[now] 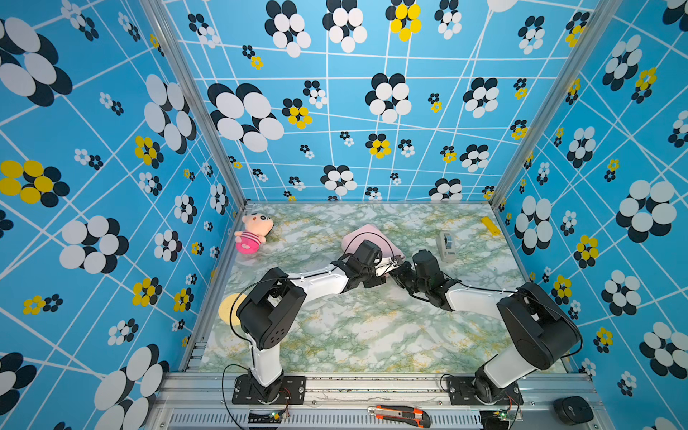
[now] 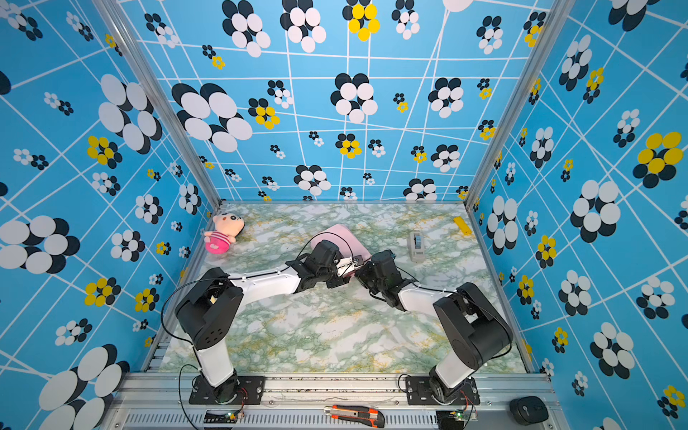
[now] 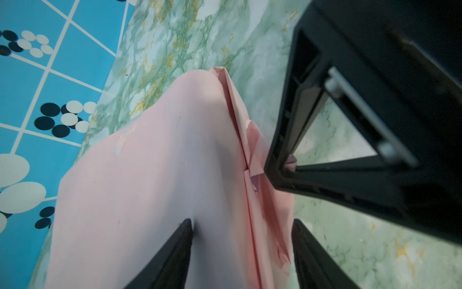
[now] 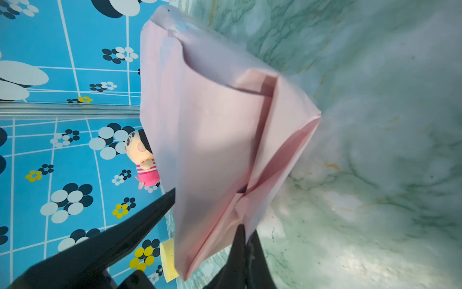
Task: Wrap a gift box in wrapping paper
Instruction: Fifth fold the wrapping paper around the gift box.
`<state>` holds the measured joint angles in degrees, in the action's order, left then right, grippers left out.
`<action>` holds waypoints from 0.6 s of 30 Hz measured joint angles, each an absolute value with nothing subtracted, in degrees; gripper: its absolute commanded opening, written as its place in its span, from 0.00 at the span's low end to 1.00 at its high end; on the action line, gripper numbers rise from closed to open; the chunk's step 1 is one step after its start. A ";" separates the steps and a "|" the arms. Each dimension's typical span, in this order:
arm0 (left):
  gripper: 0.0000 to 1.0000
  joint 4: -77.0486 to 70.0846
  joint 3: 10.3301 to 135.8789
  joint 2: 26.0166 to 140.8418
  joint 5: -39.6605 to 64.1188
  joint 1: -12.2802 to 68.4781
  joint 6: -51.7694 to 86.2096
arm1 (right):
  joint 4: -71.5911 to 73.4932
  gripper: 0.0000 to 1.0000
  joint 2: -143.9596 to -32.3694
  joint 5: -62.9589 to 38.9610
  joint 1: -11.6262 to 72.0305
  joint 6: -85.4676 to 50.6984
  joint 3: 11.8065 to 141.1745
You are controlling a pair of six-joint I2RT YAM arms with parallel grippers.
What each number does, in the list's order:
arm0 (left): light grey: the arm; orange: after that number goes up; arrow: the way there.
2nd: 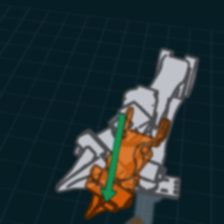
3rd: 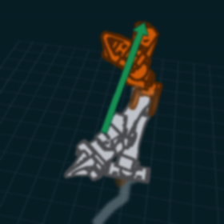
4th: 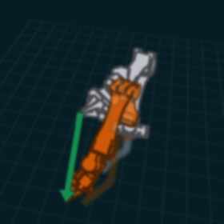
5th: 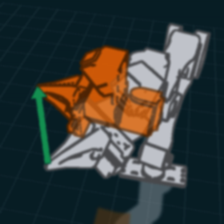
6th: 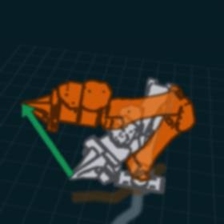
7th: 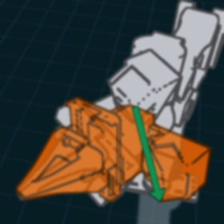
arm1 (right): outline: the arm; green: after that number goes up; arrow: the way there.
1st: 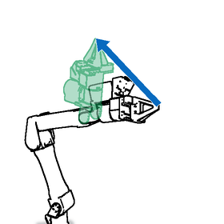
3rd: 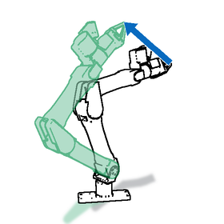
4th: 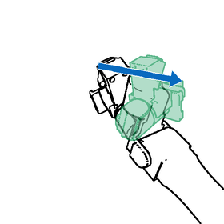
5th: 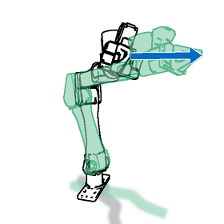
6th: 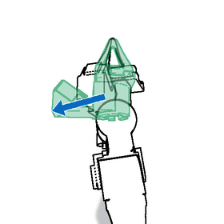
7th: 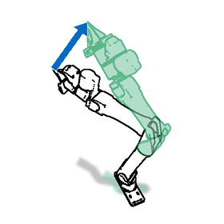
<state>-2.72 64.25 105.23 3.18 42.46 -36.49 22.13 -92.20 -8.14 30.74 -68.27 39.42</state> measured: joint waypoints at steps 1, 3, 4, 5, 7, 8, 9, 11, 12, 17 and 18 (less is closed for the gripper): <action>0.68 -2.70 64.23 105.23 3.53 42.39 -36.47 | 21.58 0.00 -92.20 -8.25 30.61 -68.07 39.70; 0.68 -2.74 64.20 105.23 4.10 42.35 -36.42 | 21.17 0.00 -92.20 -8.47 30.44 -67.68 40.03; 0.68 -2.74 64.20 105.23 4.10 42.33 -36.42 | 21.17 0.00 -92.27 -8.73 30.33 -67.64 40.14; 0.68 -2.74 64.20 105.23 4.08 42.30 -36.42 | 21.17 0.00 -92.40 -9.04 30.17 -67.59 40.25; 0.68 -2.76 64.20 105.32 3.70 42.33 -36.47 | 21.37 0.00 -92.64 -9.54 29.95 -67.46 40.29; 0.69 -2.94 64.20 105.45 3.25 42.44 -36.49 | 21.63 0.00 -92.84 -9.72 29.91 -67.46 40.29; 0.70 -3.16 64.20 105.51 2.81 42.52 -36.49 | 21.89 0.01 -92.99 -9.82 29.82 -67.48 40.29; 0.73 -3.66 64.18 105.71 1.78 42.68 -36.42 | 22.65 0.01 -93.34 -10.04 29.65 -67.68 40.27; 0.75 -3.86 64.12 105.71 1.45 42.68 -36.40 | 22.96 0.01 -93.43 -10.20 29.58 -67.72 40.23; 0.90 -8.27 61.36 105.51 0.14 42.63 -35.29 | 25.93 0.01 -93.51 -11.03 29.54 -68.55 38.87; 0.93 -9.02 60.75 105.30 0.23 42.57 -34.94 | 26.37 0.01 -93.54 -11.11 29.54 -68.77 38.65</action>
